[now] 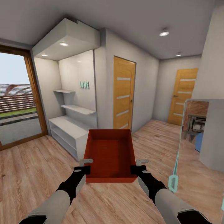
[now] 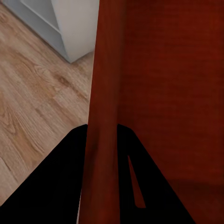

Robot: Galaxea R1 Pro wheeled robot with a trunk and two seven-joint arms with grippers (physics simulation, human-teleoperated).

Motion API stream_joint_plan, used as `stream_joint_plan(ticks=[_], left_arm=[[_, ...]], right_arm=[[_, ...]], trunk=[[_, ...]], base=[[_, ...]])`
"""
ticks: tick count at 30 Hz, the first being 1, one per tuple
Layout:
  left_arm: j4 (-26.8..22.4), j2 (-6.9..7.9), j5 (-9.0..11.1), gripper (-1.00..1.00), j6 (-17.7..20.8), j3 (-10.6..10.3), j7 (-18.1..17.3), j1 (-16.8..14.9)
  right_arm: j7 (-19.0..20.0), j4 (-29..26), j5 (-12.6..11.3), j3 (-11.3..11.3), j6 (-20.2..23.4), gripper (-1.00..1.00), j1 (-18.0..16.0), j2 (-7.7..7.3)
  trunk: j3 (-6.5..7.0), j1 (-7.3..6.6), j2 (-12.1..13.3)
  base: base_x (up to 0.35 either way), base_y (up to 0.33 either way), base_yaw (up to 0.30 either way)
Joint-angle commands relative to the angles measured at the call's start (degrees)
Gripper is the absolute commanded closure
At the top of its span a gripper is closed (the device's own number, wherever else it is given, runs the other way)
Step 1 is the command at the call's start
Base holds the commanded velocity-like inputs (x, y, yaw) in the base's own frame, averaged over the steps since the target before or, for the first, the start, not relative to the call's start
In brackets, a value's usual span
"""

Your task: Move the two storage containers from the living room to the garage. In the garage, place one container on the floor and stack the other container on top of it (either order is fine).

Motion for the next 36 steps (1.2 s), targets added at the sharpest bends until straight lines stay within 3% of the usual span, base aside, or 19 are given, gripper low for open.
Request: stream_joint_plan(ticks=[1,18,36], left_arm=[[-2.3,-0.08,1.5,1.00,0.5,3.4,2.6,0.0],[-2.3,-0.08,1.5,1.00,0.5,3.4,2.6,0.0],[-2.3,-0.08,1.5,1.00,0.5,3.4,2.6,0.0]], right_arm=[[0.1,-0.1,-1.5,0.5,0.3,1.00,0.0,0.00],[0.1,-0.1,-1.4,0.5,0.4,1.00,0.0,-0.02],[0.2,-0.1,-1.4,0.5,0.5,1.00,0.0,0.00]], trunk=[[-0.03,0.05,0.0],[-0.03,0.05,0.0],[-0.03,0.05,0.0]], base=[[0.322,0.000,0.000],[0.322,0.000,-0.004],[0.322,0.000,-0.261]])
